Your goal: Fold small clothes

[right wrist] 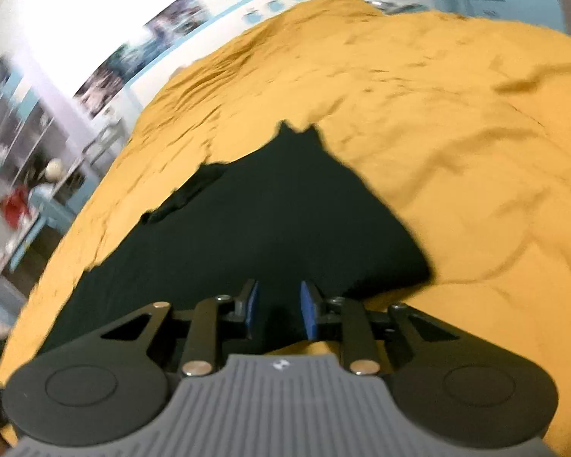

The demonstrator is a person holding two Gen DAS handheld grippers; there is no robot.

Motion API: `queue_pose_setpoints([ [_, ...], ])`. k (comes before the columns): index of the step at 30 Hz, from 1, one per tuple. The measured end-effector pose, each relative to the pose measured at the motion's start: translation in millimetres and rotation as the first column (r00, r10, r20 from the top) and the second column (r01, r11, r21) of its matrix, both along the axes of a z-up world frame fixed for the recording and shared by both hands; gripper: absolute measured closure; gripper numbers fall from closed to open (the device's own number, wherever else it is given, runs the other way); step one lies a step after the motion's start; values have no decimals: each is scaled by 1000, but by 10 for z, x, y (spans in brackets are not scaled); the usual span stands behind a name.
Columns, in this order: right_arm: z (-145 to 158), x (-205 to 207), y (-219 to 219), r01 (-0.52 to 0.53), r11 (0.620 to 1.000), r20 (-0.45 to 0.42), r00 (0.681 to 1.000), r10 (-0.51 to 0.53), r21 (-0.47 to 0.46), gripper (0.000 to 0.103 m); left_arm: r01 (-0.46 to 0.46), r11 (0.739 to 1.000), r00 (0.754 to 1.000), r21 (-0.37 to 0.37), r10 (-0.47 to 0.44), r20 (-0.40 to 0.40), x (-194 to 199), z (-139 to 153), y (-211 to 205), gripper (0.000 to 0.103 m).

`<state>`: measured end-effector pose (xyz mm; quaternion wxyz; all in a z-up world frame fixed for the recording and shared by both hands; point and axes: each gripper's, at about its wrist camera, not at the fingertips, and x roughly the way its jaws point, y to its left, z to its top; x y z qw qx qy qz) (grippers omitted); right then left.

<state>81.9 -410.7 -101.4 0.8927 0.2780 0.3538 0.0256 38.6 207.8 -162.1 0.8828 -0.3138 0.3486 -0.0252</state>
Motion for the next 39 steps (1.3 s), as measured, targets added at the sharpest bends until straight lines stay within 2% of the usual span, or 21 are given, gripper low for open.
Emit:
queue_pose_setpoints([
  [5, 5, 0, -17, 78, 997, -29, 997, -78, 9, 92, -33, 998, 999, -59, 32, -8, -21, -19, 121, 96],
  [7, 60, -33, -48, 88, 996, -55, 995, -87, 21, 90, -45, 988, 999, -150, 42, -24, -13, 44, 128, 81],
  [8, 127, -34, -35, 71, 997, -59, 996, -69, 29, 77, -13, 988, 1000, -157, 12, -7, -12, 108, 77, 66],
  [9, 218, -38, -17, 52, 998, -40, 998, -51, 20, 69, 13, 993, 1000, -117, -12, 14, 16, 208, -2, 57],
  [11, 450, -28, 118, 25, 999, 17, 1000, -25, -43, 47, 57, 998, 996, 5, -57, 68, 85, 417, -201, 55],
  [12, 560, 12, 223, -4, 997, 46, 999, 7, -71, 47, 77, 996, 993, 46, -81, 83, 125, 475, -288, 50],
  [15, 768, 259, 635, -119, 986, 106, 986, 132, -114, 46, 126, 983, 988, 130, -136, 78, 349, 540, -507, 42],
  [19, 810, 799, 1273, -225, 959, 132, 960, 249, -171, 46, 144, 978, 989, 150, -148, 17, 568, 426, -641, 42],
  [24, 622, 1595, 1971, -291, 934, 124, 939, 320, -208, 47, 151, 977, 987, 153, -139, -84, 683, 222, -645, 40],
  [30, 263, 2459, 2453, -275, 909, 48, 951, 305, -314, 47, 165, 978, 984, 126, -155, -90, 692, 128, -625, 24],
  [33, 42, 2723, 2541, -260, 905, -7, 962, 273, -338, 47, 176, 975, 982, 136, -164, -93, 718, 131, -666, 15],
  [39, -316, 2956, 2606, -265, 893, -67, 964, 258, -364, 47, 184, 971, 981, 155, -170, -97, 718, 127, -708, 11],
])
